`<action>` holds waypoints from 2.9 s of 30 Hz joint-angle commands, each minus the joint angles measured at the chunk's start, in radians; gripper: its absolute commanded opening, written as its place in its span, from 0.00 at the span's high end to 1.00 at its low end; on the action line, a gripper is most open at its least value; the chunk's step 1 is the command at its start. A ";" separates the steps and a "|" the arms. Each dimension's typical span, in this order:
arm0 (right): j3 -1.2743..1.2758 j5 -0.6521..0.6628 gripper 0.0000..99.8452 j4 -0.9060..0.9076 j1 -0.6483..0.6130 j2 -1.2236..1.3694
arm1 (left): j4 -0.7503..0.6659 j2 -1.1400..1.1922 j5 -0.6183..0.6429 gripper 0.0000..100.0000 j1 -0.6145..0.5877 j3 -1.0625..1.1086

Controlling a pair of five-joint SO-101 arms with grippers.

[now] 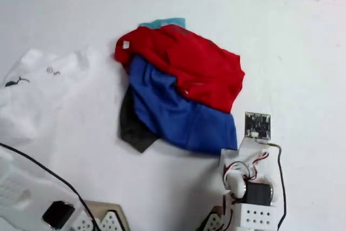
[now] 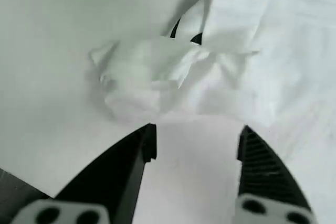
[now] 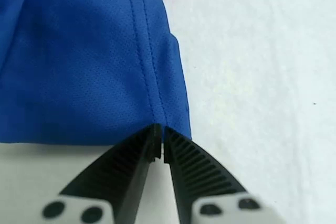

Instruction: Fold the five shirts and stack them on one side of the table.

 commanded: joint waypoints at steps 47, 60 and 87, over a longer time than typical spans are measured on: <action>0.011 -0.002 0.98 0.004 0.007 0.007 | -0.242 0.423 0.520 0.98 1.300 0.110; 0.011 -0.002 0.98 0.004 0.007 0.007 | 0.020 0.295 0.468 0.98 0.902 -0.473; 0.011 -0.002 0.98 0.004 0.007 0.007 | -0.157 0.077 0.094 0.96 0.044 0.194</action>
